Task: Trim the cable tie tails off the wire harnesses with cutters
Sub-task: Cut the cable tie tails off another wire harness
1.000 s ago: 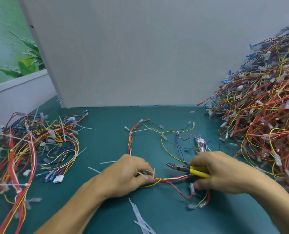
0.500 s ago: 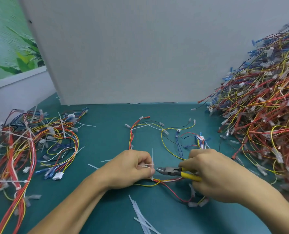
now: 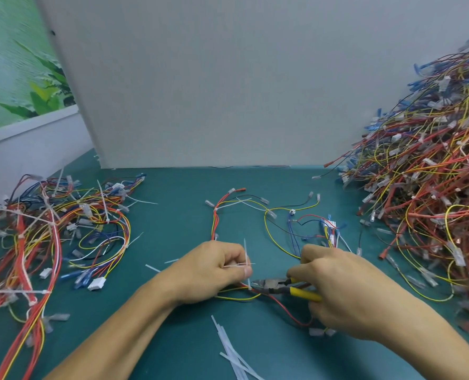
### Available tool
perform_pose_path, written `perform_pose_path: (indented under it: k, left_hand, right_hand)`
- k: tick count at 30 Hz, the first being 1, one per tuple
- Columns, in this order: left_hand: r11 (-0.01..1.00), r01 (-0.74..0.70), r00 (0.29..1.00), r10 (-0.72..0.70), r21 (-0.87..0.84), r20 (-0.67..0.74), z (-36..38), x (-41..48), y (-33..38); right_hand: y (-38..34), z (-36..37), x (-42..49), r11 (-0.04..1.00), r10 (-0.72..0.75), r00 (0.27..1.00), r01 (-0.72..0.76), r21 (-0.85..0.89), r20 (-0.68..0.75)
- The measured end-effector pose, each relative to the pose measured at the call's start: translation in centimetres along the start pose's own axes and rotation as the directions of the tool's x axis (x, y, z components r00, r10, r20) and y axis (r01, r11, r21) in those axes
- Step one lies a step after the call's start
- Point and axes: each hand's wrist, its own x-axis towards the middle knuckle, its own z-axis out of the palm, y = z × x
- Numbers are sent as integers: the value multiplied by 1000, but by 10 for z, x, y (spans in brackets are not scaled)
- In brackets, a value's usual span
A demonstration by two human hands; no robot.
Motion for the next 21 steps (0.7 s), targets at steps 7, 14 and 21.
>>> perform_pose_path:
  k: [7,14,21]
  left_hand:
    - [1000,4,1000,-4,8,-13,0,0,1]
    - [1000,10,1000,-10,-1,-11,0,0,1]
    - [1000,7,1000,-7,8,-17,0,1,0]
  right_hand:
    - [2,-2,-1,999,0,1000,0,-35,4]
    - [-3,1,0,999,-9,1000,9,-40,2]
    - [-4,4,3,995,-23,1000,23,-96,-2]
